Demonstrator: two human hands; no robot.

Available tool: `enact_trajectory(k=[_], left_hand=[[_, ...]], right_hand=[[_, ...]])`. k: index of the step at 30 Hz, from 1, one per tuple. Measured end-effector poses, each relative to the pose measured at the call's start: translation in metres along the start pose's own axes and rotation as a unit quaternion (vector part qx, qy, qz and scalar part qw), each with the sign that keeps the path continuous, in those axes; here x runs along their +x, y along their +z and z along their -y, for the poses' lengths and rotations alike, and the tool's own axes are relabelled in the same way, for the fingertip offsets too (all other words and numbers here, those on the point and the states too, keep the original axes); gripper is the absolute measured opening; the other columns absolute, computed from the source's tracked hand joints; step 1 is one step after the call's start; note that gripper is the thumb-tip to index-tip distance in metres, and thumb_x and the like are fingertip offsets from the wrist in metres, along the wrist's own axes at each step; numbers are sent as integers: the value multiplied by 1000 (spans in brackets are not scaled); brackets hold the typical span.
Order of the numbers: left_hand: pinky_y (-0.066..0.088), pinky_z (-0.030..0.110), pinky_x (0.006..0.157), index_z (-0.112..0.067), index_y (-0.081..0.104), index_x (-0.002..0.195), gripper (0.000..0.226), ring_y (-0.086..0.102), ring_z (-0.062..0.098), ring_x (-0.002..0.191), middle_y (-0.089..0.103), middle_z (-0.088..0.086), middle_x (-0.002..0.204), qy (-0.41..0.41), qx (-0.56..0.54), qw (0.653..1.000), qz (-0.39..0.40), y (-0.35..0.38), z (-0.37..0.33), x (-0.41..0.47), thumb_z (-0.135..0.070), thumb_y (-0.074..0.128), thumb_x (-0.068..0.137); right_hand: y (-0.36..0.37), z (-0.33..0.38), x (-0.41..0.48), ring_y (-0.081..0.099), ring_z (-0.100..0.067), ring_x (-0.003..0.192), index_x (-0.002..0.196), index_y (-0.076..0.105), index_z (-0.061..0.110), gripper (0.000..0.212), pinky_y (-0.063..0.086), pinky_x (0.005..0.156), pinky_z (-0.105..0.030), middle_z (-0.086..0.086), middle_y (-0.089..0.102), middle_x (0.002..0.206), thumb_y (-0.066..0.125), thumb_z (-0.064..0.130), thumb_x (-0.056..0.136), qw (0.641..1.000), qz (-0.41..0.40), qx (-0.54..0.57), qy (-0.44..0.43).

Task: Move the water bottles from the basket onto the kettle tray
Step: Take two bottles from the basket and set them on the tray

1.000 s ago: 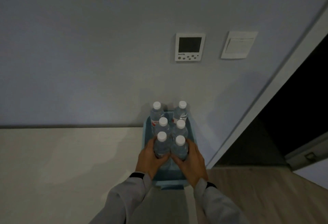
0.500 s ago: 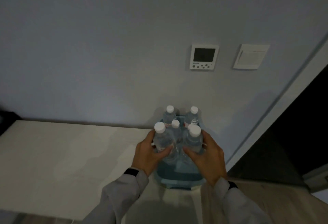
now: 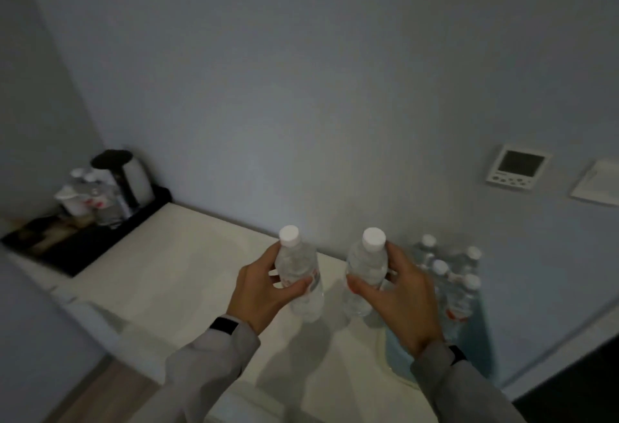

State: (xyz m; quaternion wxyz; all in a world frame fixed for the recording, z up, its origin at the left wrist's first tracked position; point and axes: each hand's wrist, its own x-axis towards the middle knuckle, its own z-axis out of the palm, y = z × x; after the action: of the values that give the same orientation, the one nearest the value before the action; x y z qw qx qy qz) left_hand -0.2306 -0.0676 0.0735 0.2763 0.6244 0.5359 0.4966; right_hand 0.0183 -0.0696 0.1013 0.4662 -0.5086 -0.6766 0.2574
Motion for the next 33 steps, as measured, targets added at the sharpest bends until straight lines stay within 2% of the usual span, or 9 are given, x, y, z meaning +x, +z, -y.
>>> enact_trajectory(k=[3,5,9,15,18,21,24,29,33], left_hand=[[58,20,80,-42,57,125,65,67,-1,100,69,-26,109,-6,8,1000,-22,-73,14,-17,-46,83,66],[56,17,79,-45,56,124,65,66,-4,100,68,-30,108,-5,16,999,-39,-121,23,-27,-45,83,66],[52,9,76,-44,54,127,67,62,-10,100,65,-36,108,-9,36,997,-70,-213,37,-45,-39,83,67],[55,14,81,-35,53,132,71,62,-7,103,67,-25,114,-24,55,991,-123,-331,66,-55,-42,83,68],[54,13,80,-39,53,130,68,63,-7,102,67,-29,111,-32,72,987,-143,-382,89,-50,-44,82,69],[55,14,80,-41,52,129,67,63,-8,102,67,-30,110,-40,103,981,-157,-432,113,-36,-48,81,69],[55,15,83,-39,53,129,67,63,-8,102,68,-29,111,-48,125,977,-167,-478,136,-13,-48,81,69],[57,22,87,-28,55,130,66,65,-4,103,70,-14,114,-53,137,974,-175,-545,169,30,-41,82,71],[56,18,82,-30,57,127,62,67,-5,98,71,-23,108,-49,129,974,-182,-592,197,60,-37,83,71]], right_hand=[[59,39,-2,63,8,103,124,50,54,69,53,83,-11,31,65,117,83,53,63,1000,15,13,-11],[99,65,-4,66,8,98,122,53,54,69,52,79,-7,33,66,111,86,50,61,999,25,24,-18],[175,111,-5,68,4,95,122,57,47,68,57,80,-14,29,69,108,87,48,61,997,58,46,-35],[285,170,16,69,3,94,113,56,58,63,57,79,-15,31,69,106,88,43,61,989,109,71,-69],[344,190,35,69,4,95,115,57,56,65,58,80,-16,30,69,106,88,46,59,985,130,85,-81],[405,204,59,68,4,96,123,56,49,71,59,82,-20,25,70,109,87,51,58,980,146,104,-90],[461,217,87,67,5,97,119,54,57,67,58,81,-17,30,69,109,85,54,60,975,159,116,-99],[536,238,130,66,6,102,117,49,63,66,56,84,-16,32,66,111,83,57,61,971,179,119,-105],[581,255,155,65,6,102,116,49,63,64,54,83,-15,35,64,108,85,48,65,973,179,109,-97]])
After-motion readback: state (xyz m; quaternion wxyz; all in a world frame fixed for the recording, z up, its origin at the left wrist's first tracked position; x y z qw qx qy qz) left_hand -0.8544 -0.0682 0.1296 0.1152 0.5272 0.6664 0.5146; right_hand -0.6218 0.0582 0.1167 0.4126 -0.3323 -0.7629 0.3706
